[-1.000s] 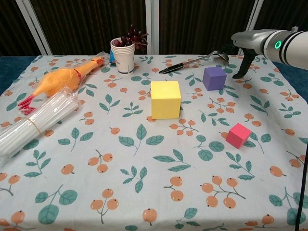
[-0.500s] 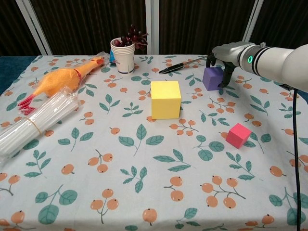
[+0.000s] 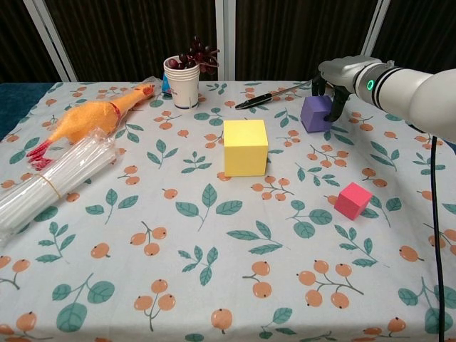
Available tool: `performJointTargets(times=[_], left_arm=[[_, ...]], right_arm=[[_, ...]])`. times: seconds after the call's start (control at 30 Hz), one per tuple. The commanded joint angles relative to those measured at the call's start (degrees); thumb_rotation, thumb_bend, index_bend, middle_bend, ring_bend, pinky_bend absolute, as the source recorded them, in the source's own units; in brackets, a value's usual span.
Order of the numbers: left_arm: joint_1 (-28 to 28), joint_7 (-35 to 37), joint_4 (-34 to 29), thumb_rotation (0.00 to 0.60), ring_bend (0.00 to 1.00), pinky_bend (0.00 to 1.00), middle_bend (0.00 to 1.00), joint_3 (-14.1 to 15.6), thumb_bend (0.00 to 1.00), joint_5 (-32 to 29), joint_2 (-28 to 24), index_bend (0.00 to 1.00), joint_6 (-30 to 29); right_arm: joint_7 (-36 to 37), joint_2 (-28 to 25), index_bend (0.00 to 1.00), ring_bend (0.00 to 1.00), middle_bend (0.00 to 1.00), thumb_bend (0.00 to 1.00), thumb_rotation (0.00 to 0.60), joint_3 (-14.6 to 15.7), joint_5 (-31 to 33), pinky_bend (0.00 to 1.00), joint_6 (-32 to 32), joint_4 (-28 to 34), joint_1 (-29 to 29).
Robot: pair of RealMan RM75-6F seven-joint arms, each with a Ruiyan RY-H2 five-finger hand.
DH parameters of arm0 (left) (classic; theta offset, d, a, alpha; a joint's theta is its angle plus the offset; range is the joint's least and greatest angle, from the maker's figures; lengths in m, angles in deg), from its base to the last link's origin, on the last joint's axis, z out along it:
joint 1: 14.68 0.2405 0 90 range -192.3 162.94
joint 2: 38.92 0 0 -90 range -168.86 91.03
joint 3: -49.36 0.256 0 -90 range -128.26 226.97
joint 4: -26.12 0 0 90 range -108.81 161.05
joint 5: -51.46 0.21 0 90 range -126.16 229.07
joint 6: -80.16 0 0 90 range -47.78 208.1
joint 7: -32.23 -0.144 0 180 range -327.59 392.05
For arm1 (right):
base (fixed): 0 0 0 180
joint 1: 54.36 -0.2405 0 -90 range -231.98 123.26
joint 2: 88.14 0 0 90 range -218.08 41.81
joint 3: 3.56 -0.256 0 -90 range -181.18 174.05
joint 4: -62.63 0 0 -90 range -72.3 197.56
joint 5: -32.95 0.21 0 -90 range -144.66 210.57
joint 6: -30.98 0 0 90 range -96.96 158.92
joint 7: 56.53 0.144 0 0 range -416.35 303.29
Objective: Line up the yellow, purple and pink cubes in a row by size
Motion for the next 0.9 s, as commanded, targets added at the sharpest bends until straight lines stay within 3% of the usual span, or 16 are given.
performJointTargets(times=[0.03,0.2,0.37,0.63,0.9], left_arm=[[-0.06,0.09,0.19,0.6,0.12,0.17,0.19,0.01,0.0,-0.04,0.05,0.21,0.2],[-0.26,0.48,0.6,0.6,0.12,0.17,0.19,0.05,0.0,0.61,0.27,0.21,0.13],[-0.71,0.67,0.92,0.6,0.12,0.17,0.19,-0.18,0.0,1.41,0.45,0.21,-0.07],[-1.06,1.15,1.37,0.6,0.12,0.17,0.19,-0.02,0.0,2.08,0.83,0.21,0.13],[-1.5,1.89,2.05,0.6,0.12,0.17,0.19,0.05,0.0,2.94,1.13,0.21,0.13]], right_arm=[[-0.48,-4.47,0.55,0.02,0.25,0.18,0.6,-0.61,-0.54,0.03,3.84,8.71,2.3],[-4.47,-11.69,0.56,0.02,0.25,0.18,0.6,0.16,2.15,0.03,9.43,24.73,5.19],[-7.81,-14.03,0.56,0.02,0.25,0.18,0.6,1.5,4.5,0.02,14.25,34.91,6.32],[-11.45,-12.98,0.56,0.02,0.25,0.18,0.6,1.86,8.33,0.0,20.53,42.24,6.36],[-14.63,-9.05,0.56,0.02,0.25,0.18,0.6,1.06,12.02,0.0,24.08,42.61,5.04]])
